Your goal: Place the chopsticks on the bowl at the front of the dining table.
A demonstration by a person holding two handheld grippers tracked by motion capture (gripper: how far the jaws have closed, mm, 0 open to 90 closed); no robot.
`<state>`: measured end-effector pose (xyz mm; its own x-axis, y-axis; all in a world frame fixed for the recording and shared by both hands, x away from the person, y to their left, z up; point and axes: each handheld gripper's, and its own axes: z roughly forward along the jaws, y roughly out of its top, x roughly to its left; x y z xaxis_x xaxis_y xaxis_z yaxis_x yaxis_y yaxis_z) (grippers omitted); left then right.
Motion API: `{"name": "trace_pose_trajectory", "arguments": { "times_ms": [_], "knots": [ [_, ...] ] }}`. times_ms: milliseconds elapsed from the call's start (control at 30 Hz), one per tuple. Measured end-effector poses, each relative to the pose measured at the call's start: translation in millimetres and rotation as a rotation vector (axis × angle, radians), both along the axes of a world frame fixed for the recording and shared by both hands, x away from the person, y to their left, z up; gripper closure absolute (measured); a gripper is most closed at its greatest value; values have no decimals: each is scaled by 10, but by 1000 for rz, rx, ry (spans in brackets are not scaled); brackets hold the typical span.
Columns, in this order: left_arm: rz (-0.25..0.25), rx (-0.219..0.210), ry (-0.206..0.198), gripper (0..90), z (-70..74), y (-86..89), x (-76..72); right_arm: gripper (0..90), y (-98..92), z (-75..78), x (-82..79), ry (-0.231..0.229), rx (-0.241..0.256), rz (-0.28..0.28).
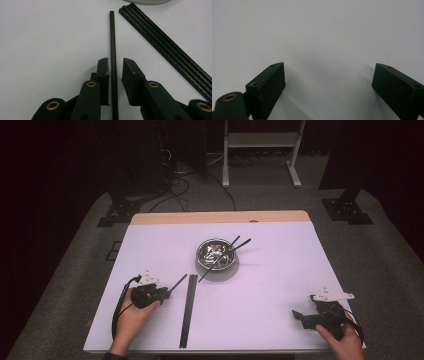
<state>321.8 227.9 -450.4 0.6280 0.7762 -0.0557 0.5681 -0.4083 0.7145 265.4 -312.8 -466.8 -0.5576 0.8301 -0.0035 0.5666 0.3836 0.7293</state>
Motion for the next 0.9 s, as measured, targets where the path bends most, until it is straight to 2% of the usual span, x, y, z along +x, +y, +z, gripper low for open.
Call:
{"name": "trace_pose_trajectory", "arguments": {
  "times_ms": [300, 533, 733, 833, 900],
  "knots": [
    [-4, -3, 20, 850, 8, 7, -11, 100, 0, 0, 0, 1, 0, 0],
    [12, -10, 36, 860, 13, 7, -6, 100, 0, 0, 0, 0, 0, 0],
    [30, 15, 55, 863, 48, -39, 5, 100, 0, 0, 0, 0, -1, 0],
    [27, -30, 79, 862, 80, -35, 3, 100, 0, 0, 0, 0, 0, 0],
    [26, -12, 70, 863, 107, -32, -5, 100, 0, 0, 0, 1, 0, 0]
  ]
}}
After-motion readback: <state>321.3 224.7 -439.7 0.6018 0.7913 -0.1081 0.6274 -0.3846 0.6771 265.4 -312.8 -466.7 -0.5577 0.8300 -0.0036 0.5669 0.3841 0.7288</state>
